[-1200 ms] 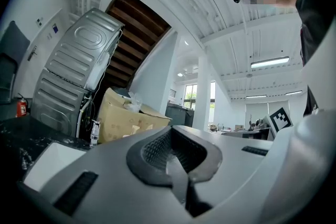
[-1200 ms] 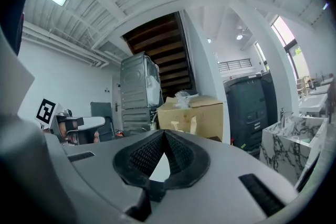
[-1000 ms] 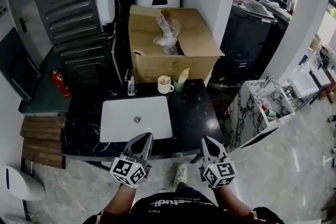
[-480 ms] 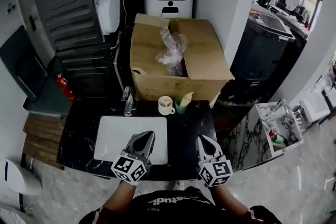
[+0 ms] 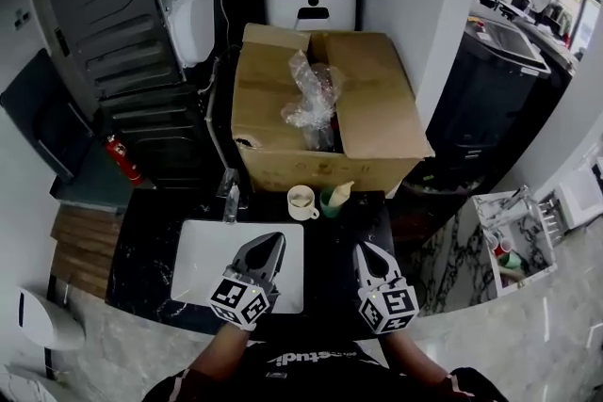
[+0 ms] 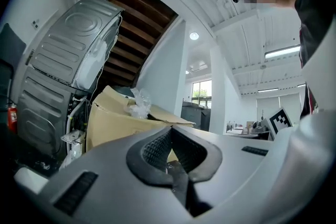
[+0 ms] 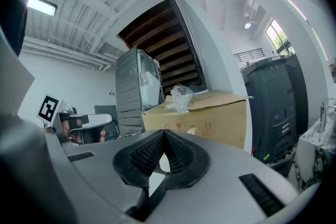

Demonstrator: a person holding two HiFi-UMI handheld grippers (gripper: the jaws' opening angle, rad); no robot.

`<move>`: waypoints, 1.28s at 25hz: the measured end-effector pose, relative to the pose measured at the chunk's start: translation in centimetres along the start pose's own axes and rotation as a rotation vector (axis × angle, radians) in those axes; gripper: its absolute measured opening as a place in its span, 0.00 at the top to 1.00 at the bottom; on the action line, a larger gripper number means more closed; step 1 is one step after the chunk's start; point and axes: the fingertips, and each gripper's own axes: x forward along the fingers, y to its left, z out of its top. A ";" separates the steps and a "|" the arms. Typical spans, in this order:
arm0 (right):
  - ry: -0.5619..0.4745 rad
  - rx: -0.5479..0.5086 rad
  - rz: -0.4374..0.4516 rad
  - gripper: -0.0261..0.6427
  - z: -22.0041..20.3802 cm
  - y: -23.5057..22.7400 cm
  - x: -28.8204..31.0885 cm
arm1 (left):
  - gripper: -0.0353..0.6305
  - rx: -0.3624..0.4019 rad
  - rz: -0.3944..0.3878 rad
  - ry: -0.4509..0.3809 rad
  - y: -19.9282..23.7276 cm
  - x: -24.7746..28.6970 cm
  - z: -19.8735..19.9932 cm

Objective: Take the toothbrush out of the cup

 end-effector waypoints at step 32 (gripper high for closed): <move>0.043 -0.072 -0.143 0.72 -5.1 -6.6 14.3 | 0.92 -0.031 0.018 0.035 5.7 -1.0 -1.5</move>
